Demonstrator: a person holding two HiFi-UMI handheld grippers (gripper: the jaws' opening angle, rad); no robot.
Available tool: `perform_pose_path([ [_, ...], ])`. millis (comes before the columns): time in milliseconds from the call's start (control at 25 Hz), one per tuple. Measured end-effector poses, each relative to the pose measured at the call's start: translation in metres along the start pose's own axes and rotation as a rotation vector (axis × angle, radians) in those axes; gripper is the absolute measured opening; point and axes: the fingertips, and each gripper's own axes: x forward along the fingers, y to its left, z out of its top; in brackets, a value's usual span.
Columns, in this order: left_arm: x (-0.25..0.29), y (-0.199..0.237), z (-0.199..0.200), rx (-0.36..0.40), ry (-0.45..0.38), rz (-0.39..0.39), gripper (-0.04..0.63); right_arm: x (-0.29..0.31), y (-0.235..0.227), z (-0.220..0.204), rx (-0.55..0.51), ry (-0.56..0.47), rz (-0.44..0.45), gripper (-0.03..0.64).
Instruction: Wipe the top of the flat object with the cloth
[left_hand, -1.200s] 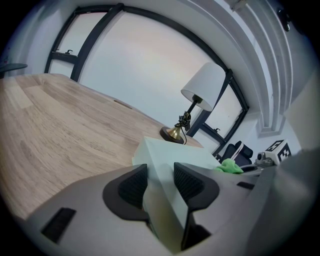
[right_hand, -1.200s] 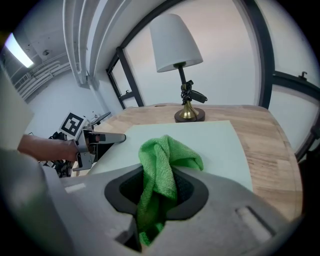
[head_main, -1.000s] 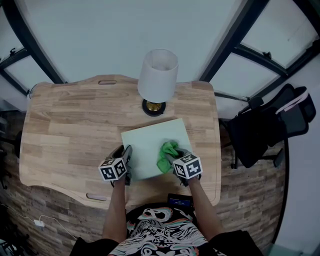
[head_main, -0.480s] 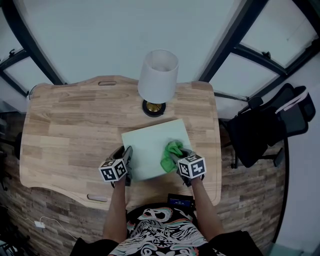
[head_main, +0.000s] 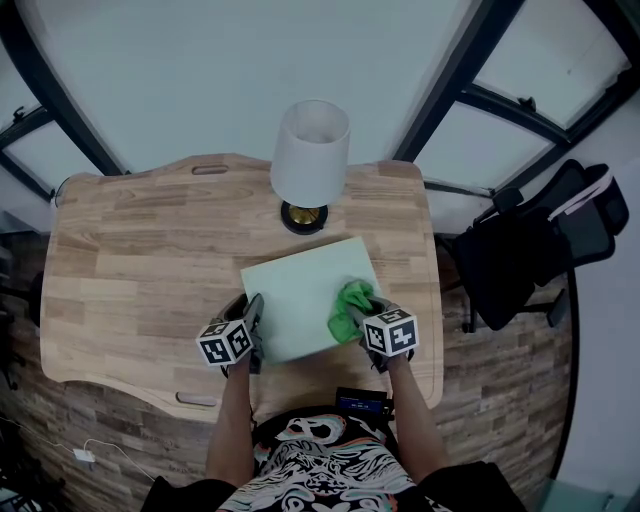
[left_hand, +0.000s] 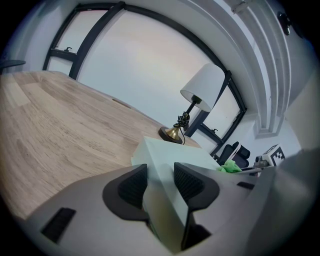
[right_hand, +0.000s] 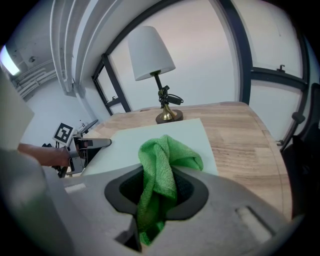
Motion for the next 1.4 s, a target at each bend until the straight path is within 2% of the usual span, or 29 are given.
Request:
perform_pose_path([
  [480, 0.000, 0.000, 0.001, -0.002, -0.002, -0.002, 0.167, -0.011, -0.015, -0.004, 0.029, -0.017, -0.032, 0.086],
  [920, 0.000, 0.000, 0.000, -0.002, 0.000, -0.001, 0.167, -0.012, -0.016, -0.001, 0.061, 0.024, -0.015, 0.086],
  [1160, -0.001, -0.002, 0.001, 0.000, 0.000, -0.005, 0.167, -0.007, -0.017, 0.006, 0.033, 0.031, -0.030, 0.086],
  [1400, -0.001, -0.002, 0.003, 0.001, -0.002, -0.008, 0.167, 0.005, -0.019, 0.019, -0.032, 0.035, -0.082, 0.086],
])
